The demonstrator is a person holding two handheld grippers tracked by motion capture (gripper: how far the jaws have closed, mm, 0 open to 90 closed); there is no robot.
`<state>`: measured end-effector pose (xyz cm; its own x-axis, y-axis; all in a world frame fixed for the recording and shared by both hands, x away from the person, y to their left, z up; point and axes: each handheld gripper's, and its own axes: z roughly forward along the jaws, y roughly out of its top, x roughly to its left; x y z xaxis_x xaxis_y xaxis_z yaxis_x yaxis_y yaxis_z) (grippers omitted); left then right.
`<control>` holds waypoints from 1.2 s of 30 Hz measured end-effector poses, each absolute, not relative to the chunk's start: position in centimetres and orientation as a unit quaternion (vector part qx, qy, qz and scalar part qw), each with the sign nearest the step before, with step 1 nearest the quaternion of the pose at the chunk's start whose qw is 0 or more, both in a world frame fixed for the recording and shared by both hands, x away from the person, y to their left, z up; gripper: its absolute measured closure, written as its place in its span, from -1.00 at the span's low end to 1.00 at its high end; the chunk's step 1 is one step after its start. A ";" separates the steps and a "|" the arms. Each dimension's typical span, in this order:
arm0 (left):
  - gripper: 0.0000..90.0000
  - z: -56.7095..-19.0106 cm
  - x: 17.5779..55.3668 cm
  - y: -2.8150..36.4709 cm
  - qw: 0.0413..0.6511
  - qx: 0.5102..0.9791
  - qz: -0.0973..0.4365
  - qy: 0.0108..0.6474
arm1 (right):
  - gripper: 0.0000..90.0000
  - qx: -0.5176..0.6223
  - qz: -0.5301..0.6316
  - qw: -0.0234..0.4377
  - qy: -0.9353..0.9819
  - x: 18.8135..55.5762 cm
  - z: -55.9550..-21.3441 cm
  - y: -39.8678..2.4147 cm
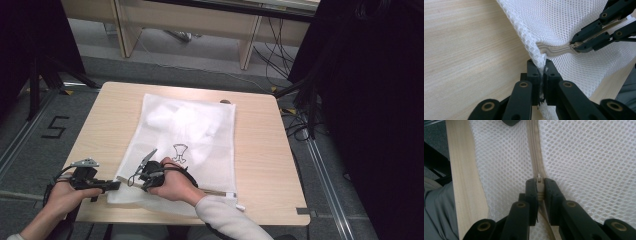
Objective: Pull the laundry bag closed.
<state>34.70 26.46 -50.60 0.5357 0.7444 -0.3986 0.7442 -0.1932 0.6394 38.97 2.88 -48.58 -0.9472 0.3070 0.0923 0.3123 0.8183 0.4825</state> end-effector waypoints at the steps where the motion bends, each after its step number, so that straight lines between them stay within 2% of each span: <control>1: 0.88 -50.6 34.7 26.5 0.414 0.772 0.000 0.482 | 0.84 -0.162 -0.254 0.005 -0.953 39.0 -48.6 2.9; 36: 0.88 -50.6 34.7 26.5 0.412 0.773 0.001 0.483 | 0.84 -0.161 -0.261 0.013 -0.952 39.1 -48.6 1.5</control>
<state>34.73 26.46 -50.62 0.5342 0.7465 -0.3967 0.7452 -0.1942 0.6380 39.12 1.54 -48.61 -0.9477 0.2999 0.1095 0.3138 0.8117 0.4926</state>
